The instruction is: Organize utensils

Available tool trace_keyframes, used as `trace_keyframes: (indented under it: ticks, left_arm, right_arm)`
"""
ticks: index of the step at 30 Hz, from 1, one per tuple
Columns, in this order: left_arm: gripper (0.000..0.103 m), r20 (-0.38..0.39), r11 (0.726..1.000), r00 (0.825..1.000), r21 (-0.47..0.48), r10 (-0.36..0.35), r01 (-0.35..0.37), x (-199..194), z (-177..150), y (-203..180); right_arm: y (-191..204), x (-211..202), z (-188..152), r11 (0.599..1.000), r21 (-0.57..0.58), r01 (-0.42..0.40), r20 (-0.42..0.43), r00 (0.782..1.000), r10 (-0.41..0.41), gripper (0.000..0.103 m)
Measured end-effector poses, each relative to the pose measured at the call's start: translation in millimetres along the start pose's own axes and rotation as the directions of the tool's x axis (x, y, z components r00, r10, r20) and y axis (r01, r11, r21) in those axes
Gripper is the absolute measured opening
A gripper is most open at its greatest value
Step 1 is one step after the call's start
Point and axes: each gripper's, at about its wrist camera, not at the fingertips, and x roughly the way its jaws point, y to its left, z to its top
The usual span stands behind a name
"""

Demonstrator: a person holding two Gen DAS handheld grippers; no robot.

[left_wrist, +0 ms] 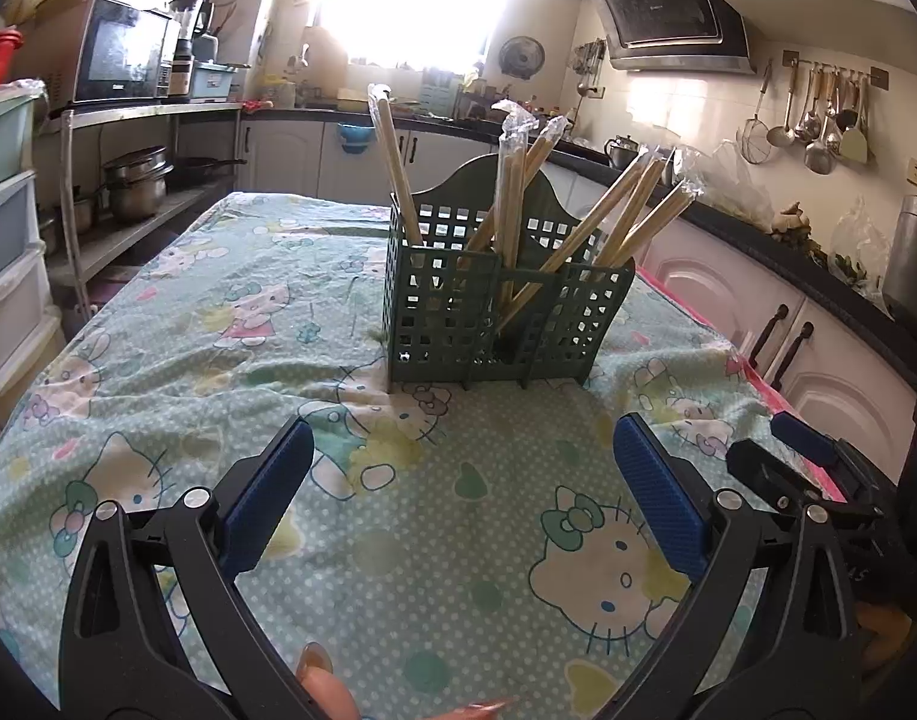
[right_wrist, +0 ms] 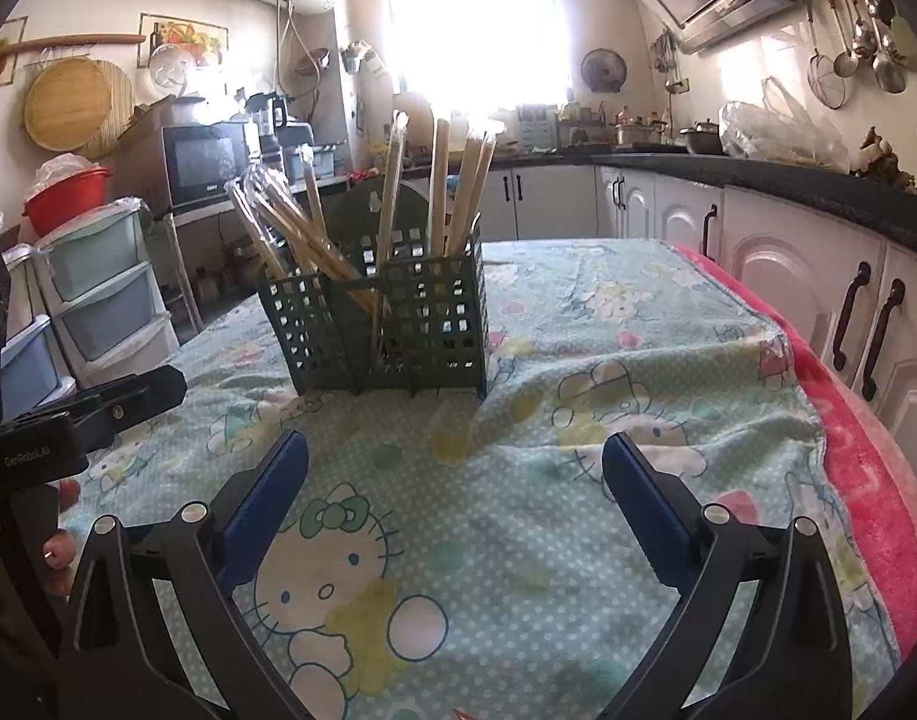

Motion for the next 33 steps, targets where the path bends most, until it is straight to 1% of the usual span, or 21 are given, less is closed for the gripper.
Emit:
trace_keyframes:
  ticks: [7,33]
  left_arm:
    - [0.092,0.000,1.000,1.000,0.002,0.007,-0.007,0.5,-2.3,0.1]
    - [0.092,0.001,1.000,1.000,-0.001,0.013,-0.013,-0.2,-2.8,0.7]
  right_arm:
    - [1.1,4.5,-5.8,1.000,0.003,-0.007,-0.025,1.000,0.007,0.096]
    - [0.8,3.2,-7.0,1.000,0.012,-0.003,-0.021,1.000,0.004,0.096]
